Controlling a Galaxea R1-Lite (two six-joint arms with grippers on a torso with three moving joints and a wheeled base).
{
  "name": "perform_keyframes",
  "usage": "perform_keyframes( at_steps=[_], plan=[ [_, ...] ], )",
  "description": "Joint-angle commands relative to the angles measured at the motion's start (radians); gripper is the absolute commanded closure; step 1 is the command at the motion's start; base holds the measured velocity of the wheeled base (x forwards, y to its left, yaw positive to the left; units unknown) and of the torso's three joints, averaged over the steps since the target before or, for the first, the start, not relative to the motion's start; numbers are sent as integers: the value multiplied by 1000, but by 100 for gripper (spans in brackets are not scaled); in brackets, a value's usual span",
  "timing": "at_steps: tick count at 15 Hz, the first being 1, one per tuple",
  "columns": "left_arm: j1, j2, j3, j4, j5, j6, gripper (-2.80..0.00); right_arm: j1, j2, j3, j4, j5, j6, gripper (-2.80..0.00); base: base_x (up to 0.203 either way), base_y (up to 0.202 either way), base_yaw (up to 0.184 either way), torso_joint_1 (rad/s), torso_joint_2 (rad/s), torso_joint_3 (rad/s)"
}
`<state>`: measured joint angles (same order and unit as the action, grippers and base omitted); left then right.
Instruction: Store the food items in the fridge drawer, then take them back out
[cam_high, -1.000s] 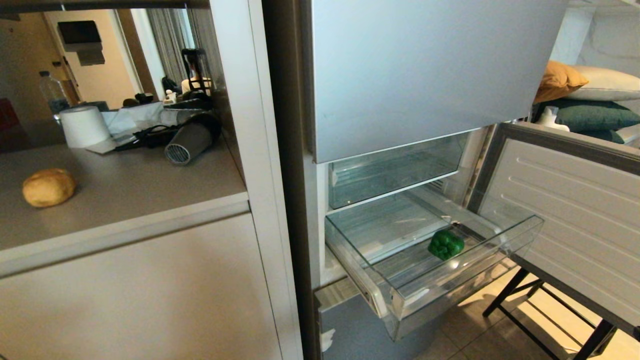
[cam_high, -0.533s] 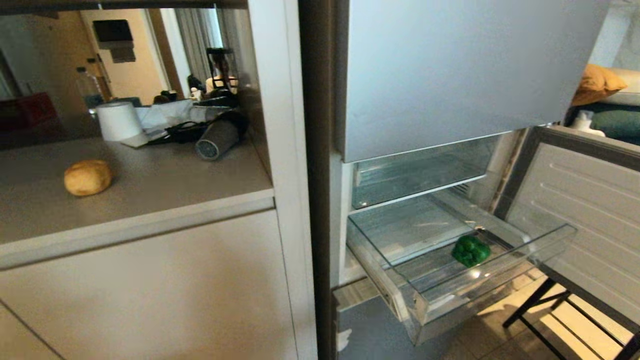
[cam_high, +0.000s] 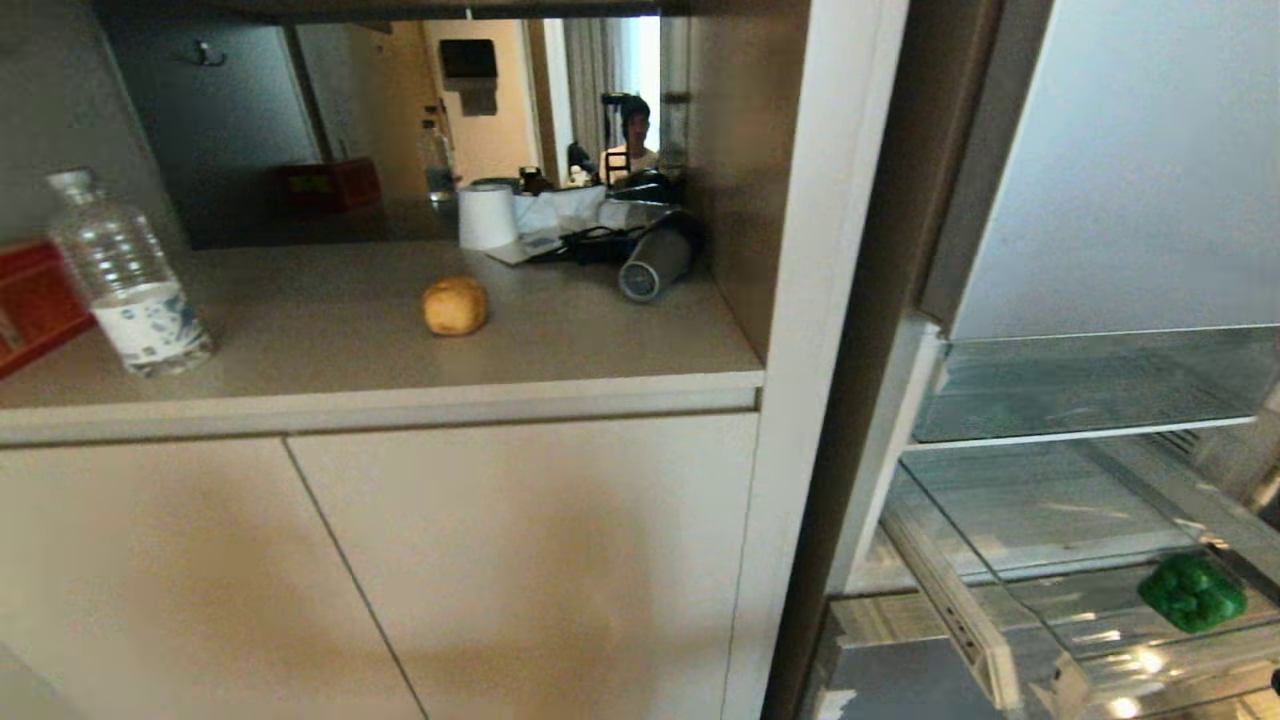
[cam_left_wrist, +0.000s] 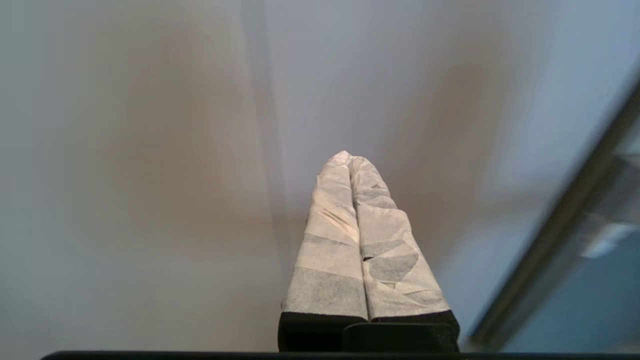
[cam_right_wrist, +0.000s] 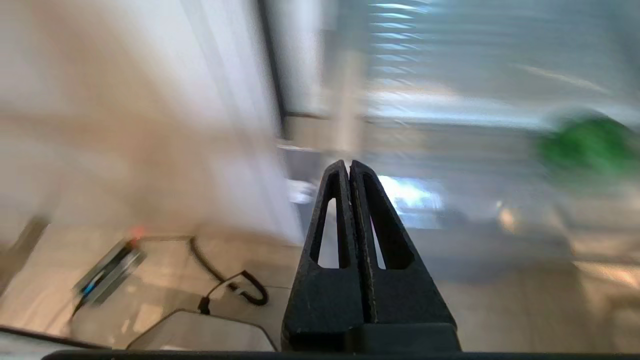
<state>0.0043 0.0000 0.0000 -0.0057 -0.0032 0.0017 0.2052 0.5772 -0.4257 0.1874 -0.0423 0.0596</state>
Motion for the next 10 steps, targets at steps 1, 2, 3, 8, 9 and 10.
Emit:
perform_keyframes(
  at_steps=[1,2,3,8,9,10],
  plan=[
    [0,0,3,0,0,0,0,2,6,-1,7,-1,0,0,2,-11,177,-2,7,-7],
    [0,0,3,0,0,0,0,3,6,1,14,-1,0,0,-3,-12,179,4,-2,2],
    [0,0,3,0,0,0,0,5,4,1,20,-1,0,0,-1,-11,178,-2,2,6],
    [0,0,3,0,0,0,0,17,2,-3,27,-1,-3,0,0,-7,173,4,3,2],
    [0,0,3,0,0,0,0,27,6,-5,27,1,-3,0,1,-4,174,-2,2,-2],
    [0,0,3,0,0,0,0,32,14,-8,27,2,-8,0,0,-7,177,-1,-5,0]
  ],
)
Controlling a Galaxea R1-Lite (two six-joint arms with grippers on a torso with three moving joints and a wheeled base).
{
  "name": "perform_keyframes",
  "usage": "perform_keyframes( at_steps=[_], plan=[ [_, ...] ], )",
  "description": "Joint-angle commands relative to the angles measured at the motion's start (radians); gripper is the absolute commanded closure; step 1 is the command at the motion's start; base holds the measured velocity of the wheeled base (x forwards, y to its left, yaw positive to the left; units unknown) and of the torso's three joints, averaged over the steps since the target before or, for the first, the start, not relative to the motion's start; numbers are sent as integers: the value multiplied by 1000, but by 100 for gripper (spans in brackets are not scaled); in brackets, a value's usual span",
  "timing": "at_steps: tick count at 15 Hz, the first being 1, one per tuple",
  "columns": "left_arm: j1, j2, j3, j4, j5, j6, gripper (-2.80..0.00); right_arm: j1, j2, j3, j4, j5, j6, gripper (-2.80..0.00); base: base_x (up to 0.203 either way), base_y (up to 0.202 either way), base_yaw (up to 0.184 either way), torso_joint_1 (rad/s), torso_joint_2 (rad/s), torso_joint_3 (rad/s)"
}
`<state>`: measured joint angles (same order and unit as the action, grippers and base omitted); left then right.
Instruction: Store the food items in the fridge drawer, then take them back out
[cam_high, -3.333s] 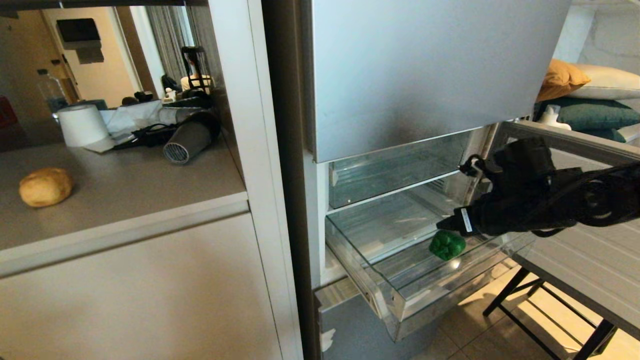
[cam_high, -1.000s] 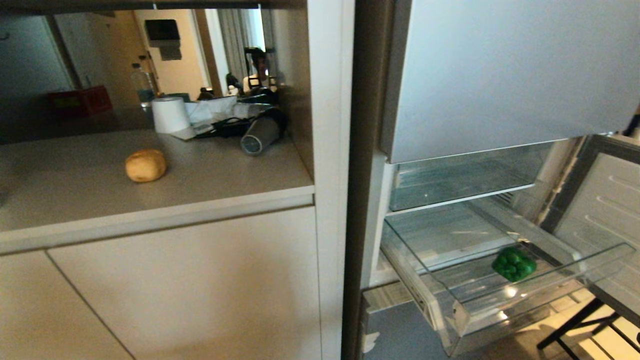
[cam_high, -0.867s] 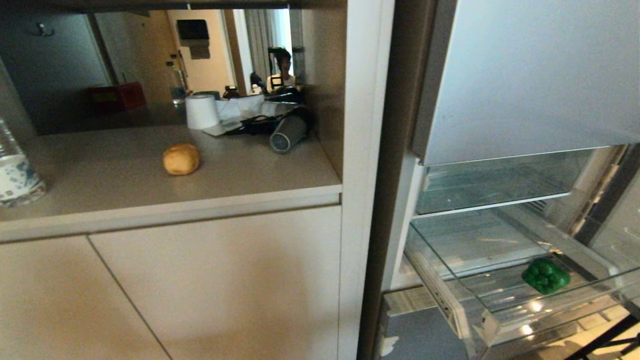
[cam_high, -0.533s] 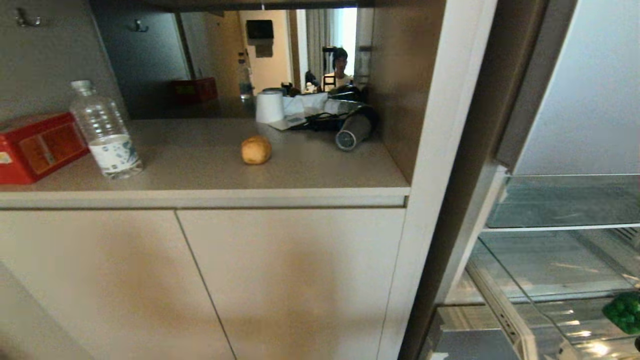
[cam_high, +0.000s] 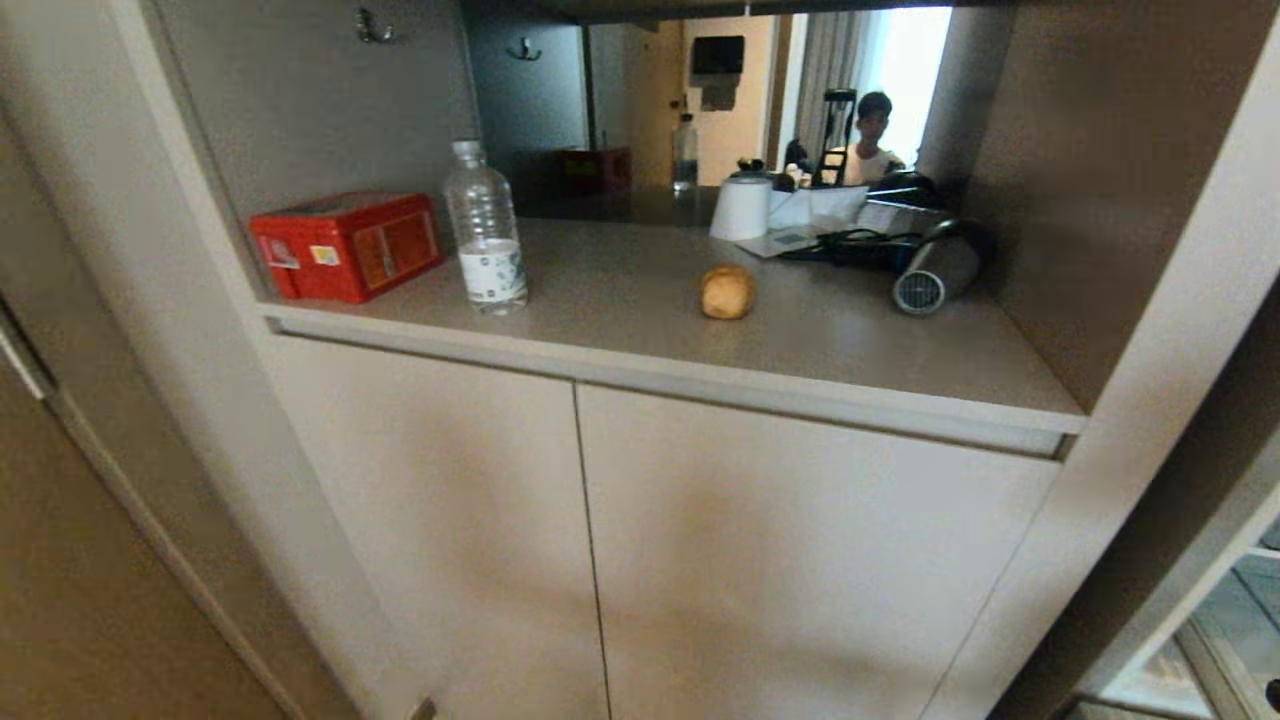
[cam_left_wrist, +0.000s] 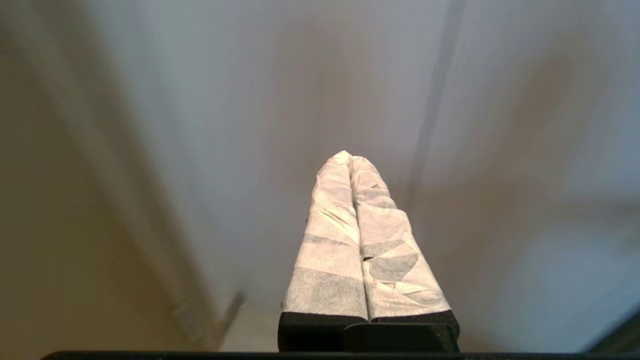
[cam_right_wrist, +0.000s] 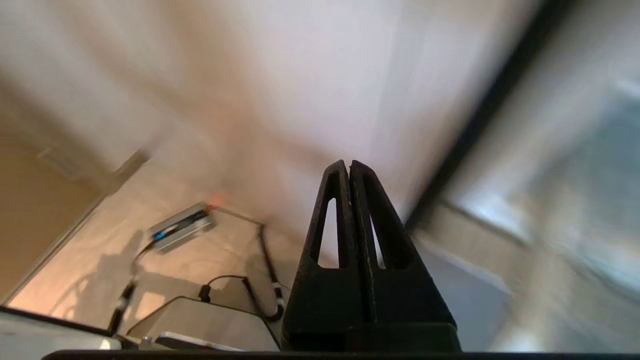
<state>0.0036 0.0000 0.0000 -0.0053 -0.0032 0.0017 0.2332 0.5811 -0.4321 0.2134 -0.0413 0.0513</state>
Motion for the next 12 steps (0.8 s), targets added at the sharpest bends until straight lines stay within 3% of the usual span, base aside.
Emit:
perform_keyframes(
  at_steps=[1,4,8,12],
  plan=[
    [1,0,3,-1,0,0,0,14,25,-7,-3,2,-2,0,0,-3,176,5,4,2],
    [1,0,3,-1,0,0,0,34,74,-100,-5,29,-5,0,2,-7,133,-1,4,1],
    [1,0,3,-1,0,0,0,59,232,-256,-5,209,-17,0,0,0,0,0,0,0],
    [1,0,3,-1,0,0,0,78,448,-422,-11,251,-23,0,0,0,0,0,0,0]
  ],
)
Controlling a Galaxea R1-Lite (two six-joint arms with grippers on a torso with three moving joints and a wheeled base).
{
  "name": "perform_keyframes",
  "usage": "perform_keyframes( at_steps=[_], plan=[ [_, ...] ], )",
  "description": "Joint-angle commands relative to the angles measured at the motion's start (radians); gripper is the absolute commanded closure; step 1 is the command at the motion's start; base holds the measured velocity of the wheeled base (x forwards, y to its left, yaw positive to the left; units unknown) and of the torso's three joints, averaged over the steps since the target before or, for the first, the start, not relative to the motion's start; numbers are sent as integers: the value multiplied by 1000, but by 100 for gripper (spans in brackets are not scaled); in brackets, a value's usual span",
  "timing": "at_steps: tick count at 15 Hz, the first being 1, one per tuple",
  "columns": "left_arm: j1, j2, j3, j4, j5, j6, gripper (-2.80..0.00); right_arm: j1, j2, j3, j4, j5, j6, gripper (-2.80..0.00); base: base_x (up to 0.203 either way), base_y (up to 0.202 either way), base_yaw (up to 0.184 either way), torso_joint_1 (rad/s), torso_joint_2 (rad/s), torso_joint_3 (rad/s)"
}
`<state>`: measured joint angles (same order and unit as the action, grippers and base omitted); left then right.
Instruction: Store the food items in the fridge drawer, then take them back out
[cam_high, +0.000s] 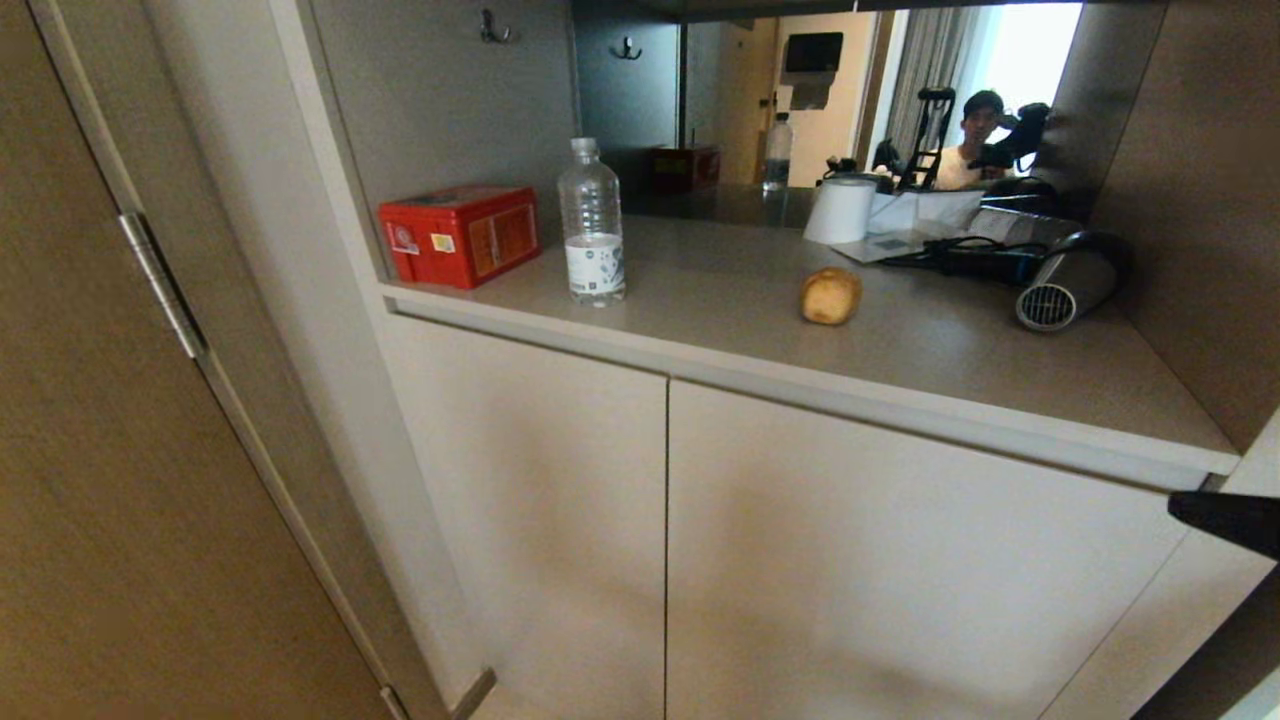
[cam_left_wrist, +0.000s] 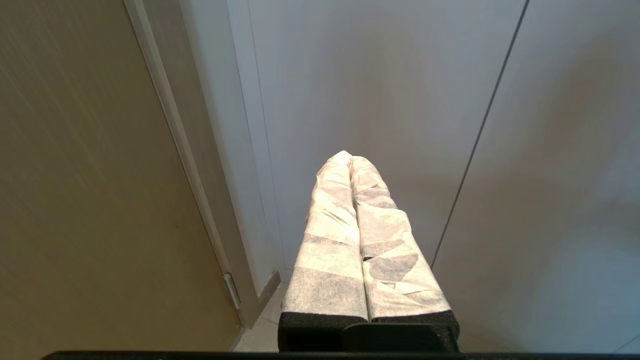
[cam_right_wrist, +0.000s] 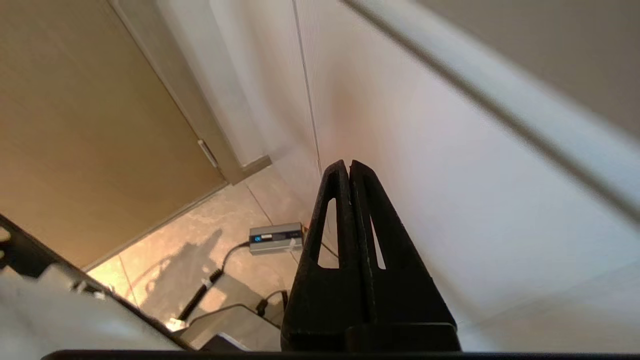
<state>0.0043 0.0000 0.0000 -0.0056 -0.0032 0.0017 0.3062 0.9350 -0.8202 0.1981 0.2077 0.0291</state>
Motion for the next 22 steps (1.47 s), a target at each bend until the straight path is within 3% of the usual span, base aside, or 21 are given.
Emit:
perform_keyframes(
  at_steps=[1,6,9,10,19,22],
  plan=[
    [0,0,3,-1,0,0,0,17,159,-72,-15,2,0,0,0,0,0,0,0,0],
    [0,0,3,-1,0,0,0,74,472,-248,-214,-20,15,0,0,0,0,0,0,0],
    [0,0,3,-1,0,0,0,141,615,-396,-257,-171,28,0,0,0,0,0,0,0],
    [0,0,3,-1,0,0,0,157,651,-434,-261,-236,24,-280,0,0,0,0,0,0],
    [0,0,3,-1,0,0,0,193,935,-732,-268,-477,11,-280,0,0,0,0,0,0],
    [0,0,3,-1,0,0,0,195,1008,-785,-338,-601,28,-280,0,0,0,0,0,0]
  ],
)
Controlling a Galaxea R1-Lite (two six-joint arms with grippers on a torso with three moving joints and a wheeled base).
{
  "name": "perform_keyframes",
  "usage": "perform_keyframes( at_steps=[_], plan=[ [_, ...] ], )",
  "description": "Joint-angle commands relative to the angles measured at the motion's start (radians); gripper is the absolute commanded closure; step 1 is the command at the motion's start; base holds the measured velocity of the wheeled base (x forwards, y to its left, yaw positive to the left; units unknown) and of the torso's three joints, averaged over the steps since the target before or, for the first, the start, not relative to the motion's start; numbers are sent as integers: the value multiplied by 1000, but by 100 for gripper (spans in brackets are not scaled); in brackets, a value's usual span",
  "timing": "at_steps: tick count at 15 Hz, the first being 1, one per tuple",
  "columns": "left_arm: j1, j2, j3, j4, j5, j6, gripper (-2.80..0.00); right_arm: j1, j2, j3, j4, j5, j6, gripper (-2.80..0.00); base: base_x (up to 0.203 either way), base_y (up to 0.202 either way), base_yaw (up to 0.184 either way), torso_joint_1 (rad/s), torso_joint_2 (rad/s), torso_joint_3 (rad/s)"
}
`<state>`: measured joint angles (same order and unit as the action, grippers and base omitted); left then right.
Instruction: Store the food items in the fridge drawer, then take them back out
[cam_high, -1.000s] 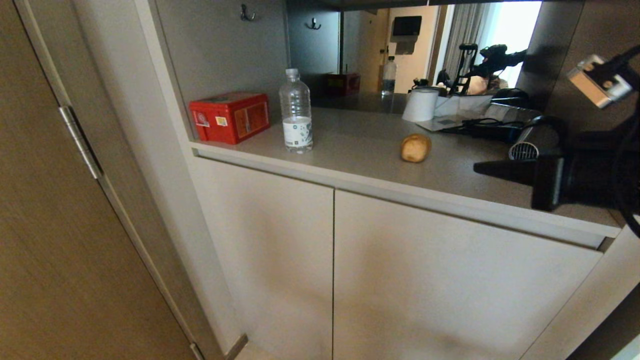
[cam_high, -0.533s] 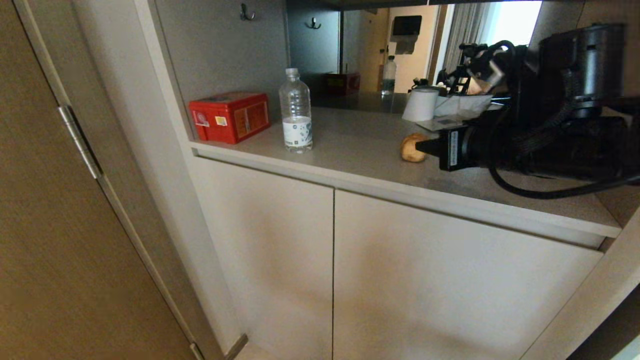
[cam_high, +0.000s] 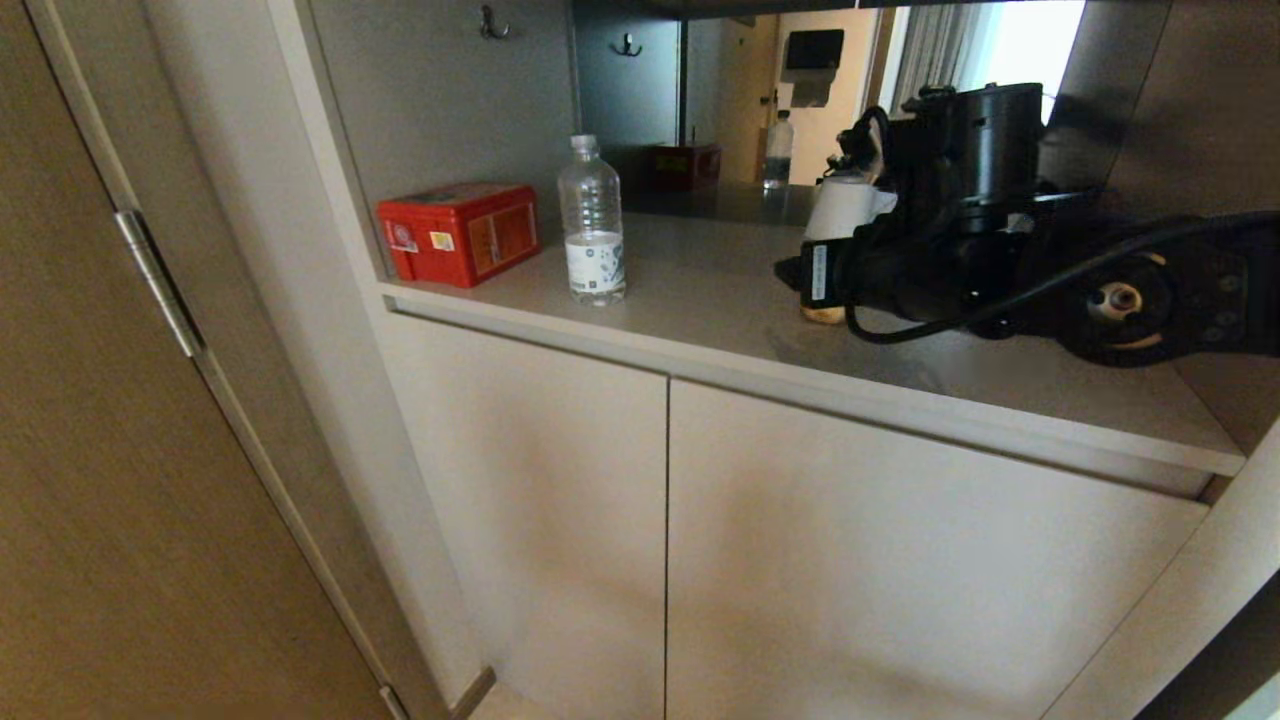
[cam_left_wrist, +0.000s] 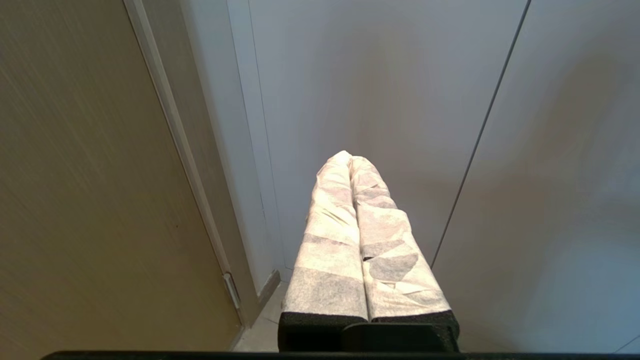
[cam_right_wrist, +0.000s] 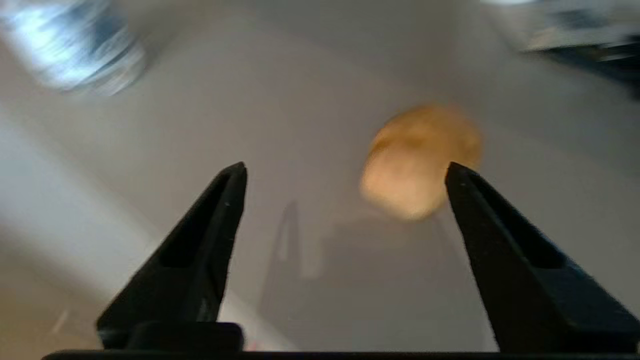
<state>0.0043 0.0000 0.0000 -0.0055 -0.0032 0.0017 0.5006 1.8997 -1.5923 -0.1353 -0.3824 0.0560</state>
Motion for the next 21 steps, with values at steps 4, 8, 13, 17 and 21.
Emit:
perform_keyframes(
  at_steps=[4,8,13,17,21],
  plan=[
    [0,0,3,-1,0,0,0,-7,119,-78,-58,-123,4,-280,0,0,0,0,0,0],
    [0,0,3,-1,0,0,0,-11,176,-150,-78,-149,4,-280,0,0,0,0,0,0],
    [0,0,3,-1,0,0,0,-29,220,-187,-92,-206,7,-280,0,0,0,0,0,0],
    [0,0,3,-1,0,0,0,-52,219,-196,-101,-217,5,-280,0,0,0,0,0,0],
    [0,0,3,-1,0,0,0,-70,237,-209,-102,-216,5,-280,0,0,0,0,0,0]
  ],
)
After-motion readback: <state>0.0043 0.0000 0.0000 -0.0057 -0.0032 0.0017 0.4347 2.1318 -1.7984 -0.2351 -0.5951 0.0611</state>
